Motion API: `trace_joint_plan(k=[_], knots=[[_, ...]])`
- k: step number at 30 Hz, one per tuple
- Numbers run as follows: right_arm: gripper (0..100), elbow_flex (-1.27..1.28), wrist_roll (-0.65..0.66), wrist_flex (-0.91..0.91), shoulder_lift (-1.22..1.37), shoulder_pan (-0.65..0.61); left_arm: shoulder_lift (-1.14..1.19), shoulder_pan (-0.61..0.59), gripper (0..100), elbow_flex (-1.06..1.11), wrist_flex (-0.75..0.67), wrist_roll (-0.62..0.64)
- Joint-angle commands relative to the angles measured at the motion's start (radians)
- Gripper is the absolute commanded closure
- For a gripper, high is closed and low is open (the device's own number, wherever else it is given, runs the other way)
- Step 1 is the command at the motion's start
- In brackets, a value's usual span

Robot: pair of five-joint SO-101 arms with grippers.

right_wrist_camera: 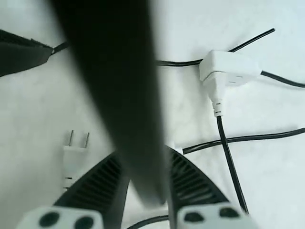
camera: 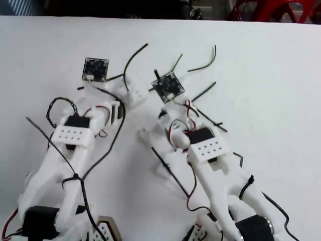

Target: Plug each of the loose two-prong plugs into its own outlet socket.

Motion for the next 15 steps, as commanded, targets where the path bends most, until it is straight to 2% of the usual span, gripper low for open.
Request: trace_joint_plan(k=[1, 5, 10, 15], knots=[[98.1, -0.11, 0.034, 0.128, -0.004, -0.01, -0.05, -0.015, 76, -0.006, -0.023, 0.009], [98.1, -0.157, 0.078, 0.206, -0.002, -0.038, -0.05, -0.044, 76, -0.008, -0.023, 0.049], [98.1, -0.175, 0.16, 0.202, 0.076, -0.091, -0.05, -0.059, 76, -0.014, -0.025, 0.066], [98.1, -0.256, 0.164, 0.202, 0.225, -0.071, -0.05, -0.059, 76, -0.015, -0.025, 0.069]])
